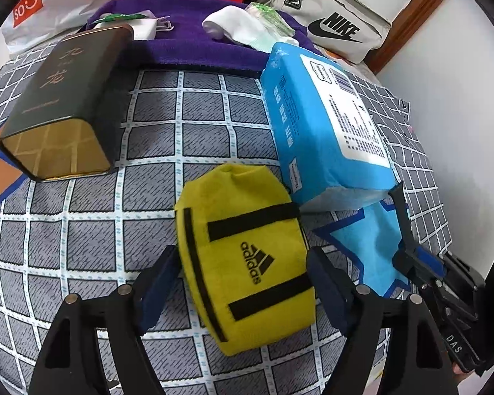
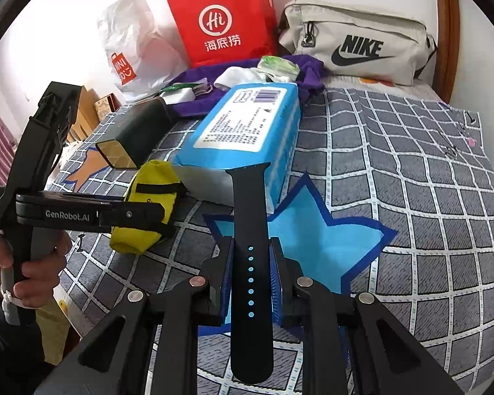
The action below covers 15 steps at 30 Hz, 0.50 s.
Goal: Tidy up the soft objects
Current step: 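Grasp the yellow adidas pouch with the left gripper while the right holds the strap, then carry the yellow pouch and black strap over the purple towel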
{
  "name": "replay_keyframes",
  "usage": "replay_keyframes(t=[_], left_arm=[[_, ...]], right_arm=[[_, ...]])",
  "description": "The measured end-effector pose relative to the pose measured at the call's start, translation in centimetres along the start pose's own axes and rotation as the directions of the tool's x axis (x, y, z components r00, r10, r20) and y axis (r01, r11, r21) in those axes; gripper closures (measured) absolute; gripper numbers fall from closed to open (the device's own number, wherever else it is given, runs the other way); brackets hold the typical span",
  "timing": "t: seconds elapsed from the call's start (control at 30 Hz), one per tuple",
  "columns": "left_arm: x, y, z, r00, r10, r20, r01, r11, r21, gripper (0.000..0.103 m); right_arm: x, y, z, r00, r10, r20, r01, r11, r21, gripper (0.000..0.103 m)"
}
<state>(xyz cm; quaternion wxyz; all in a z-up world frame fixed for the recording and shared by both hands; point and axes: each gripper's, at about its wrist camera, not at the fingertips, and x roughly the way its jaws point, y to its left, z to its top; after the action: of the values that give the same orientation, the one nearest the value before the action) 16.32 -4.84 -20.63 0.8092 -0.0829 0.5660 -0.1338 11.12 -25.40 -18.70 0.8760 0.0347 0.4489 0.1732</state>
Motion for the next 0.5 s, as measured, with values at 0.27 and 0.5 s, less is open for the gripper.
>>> replay_keyframes(t=[0.27,0.5], left_arm=[[1.8,-3.0,0.1,0.986,0.165,0.009,-0.165,0.978,0.129,0.016],[1.8,-3.0,0.1,0.978,0.199,0.055,-0.205,0.970,0.132,0.028]], right_arm=[[1.2,-0.2,-0.3,1.000,0.004,-0.029,-0.003,1.000,0.001,0.083],[1.8,0.3,-0.9,0.998,0.008,-0.057,-0.008,1.000,-0.013,0.083]])
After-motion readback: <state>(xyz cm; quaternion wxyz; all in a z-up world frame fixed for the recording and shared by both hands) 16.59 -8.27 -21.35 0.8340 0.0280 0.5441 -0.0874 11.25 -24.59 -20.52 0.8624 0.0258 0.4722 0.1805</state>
